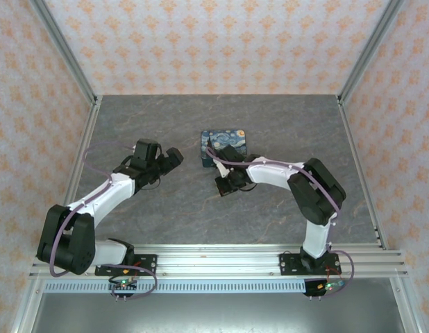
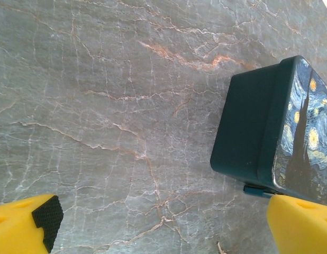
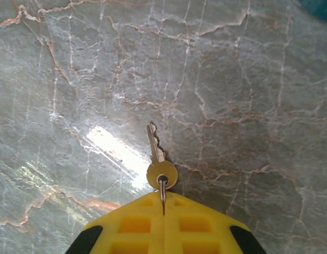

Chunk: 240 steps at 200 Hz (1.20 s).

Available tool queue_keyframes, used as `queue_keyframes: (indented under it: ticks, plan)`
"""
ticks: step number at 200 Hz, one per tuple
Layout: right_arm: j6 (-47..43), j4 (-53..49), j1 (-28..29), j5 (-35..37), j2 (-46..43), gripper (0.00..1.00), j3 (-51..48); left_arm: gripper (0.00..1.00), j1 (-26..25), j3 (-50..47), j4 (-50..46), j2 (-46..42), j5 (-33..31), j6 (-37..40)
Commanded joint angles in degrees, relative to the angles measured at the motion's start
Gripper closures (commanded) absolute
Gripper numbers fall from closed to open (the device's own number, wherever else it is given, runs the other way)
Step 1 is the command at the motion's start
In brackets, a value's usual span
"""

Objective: Unlock a padlock with a key

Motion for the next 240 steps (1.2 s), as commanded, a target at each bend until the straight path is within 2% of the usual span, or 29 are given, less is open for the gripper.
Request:
queue_keyframes:
  ticks: [1, 20, 24, 30, 34, 41, 52, 184, 240]
  plan:
    - [2.57, 2.0, 0.08, -1.25, -2.47, 1.0, -1.92, 0.0, 0.36, -0.87, 2.56, -0.88, 1.32, -1.41]
    - [2.84, 2.11, 0.08, -1.35, -3.41, 1.0, -2.64, 0.0, 0.38, -1.01, 2.5, -1.01, 1.38, -1.31]
    - [2.76, 2.04, 0.08, -1.33, -3.66, 0.94, -2.71, 0.0, 0.38, -1.0, 2.53, -1.02, 1.38, -1.29]
    - [2.74, 2.0, 0.09, -1.07, -3.94, 0.77, -2.81, 0.0, 0.38, -1.0, 2.62, -1.05, 1.39, -1.29]
    - [2.8, 1.99, 0.08, -0.81, -4.09, 0.69, -2.86, 0.0, 0.38, -1.04, 2.58, -1.06, 1.43, -1.35]
    - [2.67, 1.72, 0.08, -0.46, -4.39, 0.62, -2.82, 0.0, 0.38, -0.92, 2.58, -1.01, 1.42, -1.32]
    - [2.5, 1.36, 0.08, 0.25, -4.61, 0.58, -2.66, 0.0, 0.39, -0.91, 2.63, -1.0, 1.5, -1.31]
    - [-3.83, -5.4, 0.67, 2.9, 2.44, 0.53, 4.83, 0.0, 0.37, 0.72, 3.14, 1.1, 1.66, -1.34]
    - [-4.59, -7.38, 3.86, 7.2, 4.16, 0.57, 4.94, 0.0, 0.37, 1.33, 3.44, 2.28, 1.99, -1.38]
